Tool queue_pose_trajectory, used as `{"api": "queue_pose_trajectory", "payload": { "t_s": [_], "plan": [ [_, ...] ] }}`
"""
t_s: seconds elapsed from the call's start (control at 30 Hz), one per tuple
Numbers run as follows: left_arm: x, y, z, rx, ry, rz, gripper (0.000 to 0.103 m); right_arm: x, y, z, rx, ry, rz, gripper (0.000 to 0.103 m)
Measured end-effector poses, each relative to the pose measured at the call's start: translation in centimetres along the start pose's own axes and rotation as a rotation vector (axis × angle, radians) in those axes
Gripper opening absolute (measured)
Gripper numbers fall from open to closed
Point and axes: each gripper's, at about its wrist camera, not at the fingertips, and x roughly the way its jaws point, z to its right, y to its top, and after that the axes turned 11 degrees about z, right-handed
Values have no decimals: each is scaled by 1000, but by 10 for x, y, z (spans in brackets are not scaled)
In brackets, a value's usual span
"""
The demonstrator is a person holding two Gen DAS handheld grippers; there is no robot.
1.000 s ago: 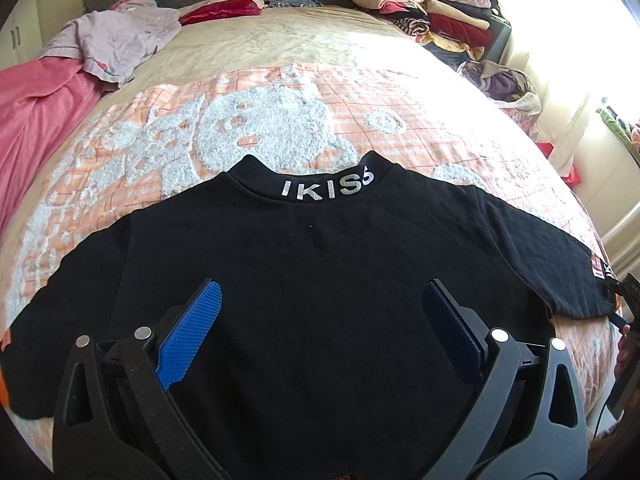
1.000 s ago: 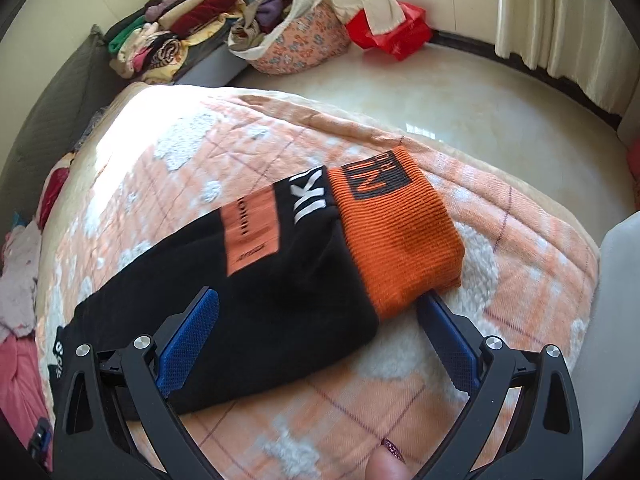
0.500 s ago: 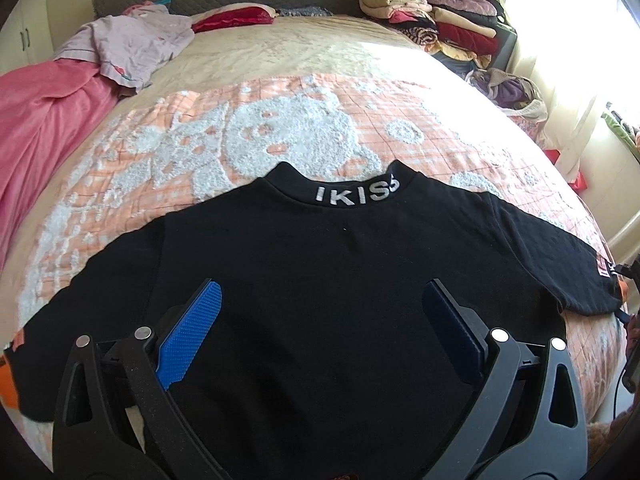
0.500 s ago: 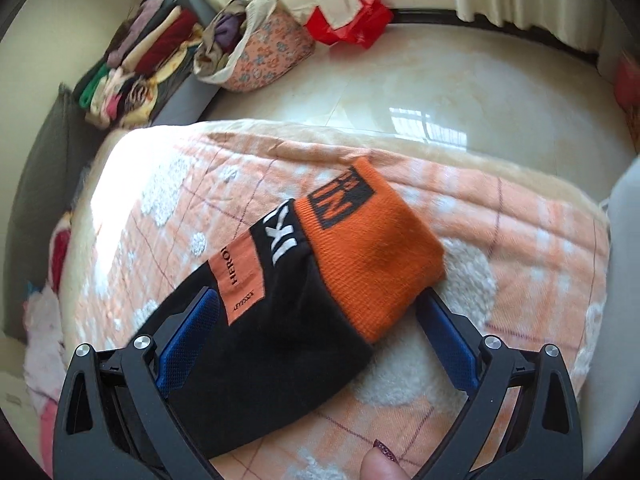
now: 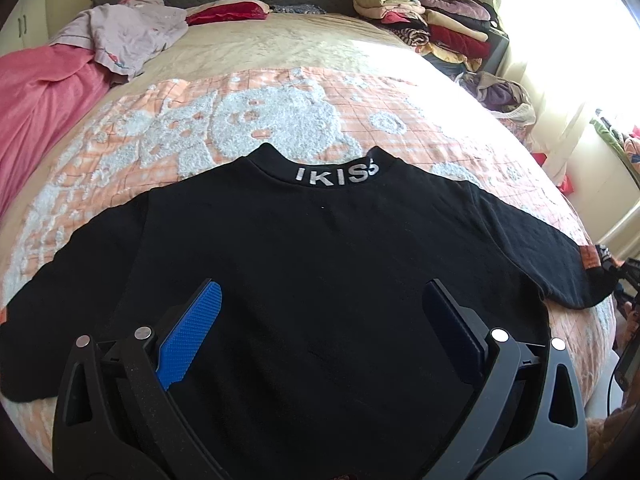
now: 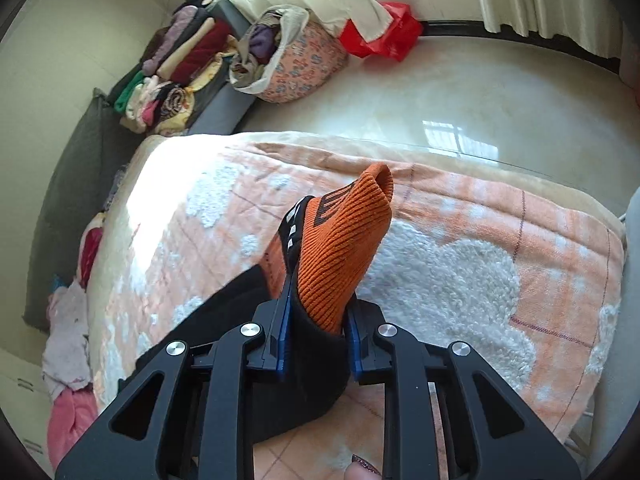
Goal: Fold small clothes
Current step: 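Carry the sleeve across the shirt body with the right tool and release, then grasp the folded orange cuff with the left tool and lift it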
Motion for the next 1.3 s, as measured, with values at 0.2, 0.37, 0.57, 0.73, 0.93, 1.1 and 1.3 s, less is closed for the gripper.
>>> {"api": "queue_pose_trajectory", "payload": {
  "t_s": [0.2, 0.37, 0.57, 0.73, 0.93, 1.1, 1.3],
  "plan": [
    [-10, 4, 5, 9, -12, 9, 95, -27, -15, -66, -138, 167, 19, 21],
    [-19, 9, 0, 6, -23, 15, 95, -46, -49, -134, -276, 281, -3, 21],
    [-25, 14, -12, -33, -82, 9, 95, -61, -92, -198, -402, 397, -52, 21],
    [-21, 12, -23, -83, -135, -33, 95, -64, -123, -235, -506, 433, -85, 21],
    [-14, 11, -34, -129, -157, -65, 95, -63, -159, -265, -577, 495, -140, 29],
    [-7, 6, -33, -151, -189, -93, 95, -68, -174, -277, -610, 557, -168, 42],
    [11, -3, -16, -184, -272, -161, 93, -77, -162, -262, -613, 527, -133, 49]
  ]
}}
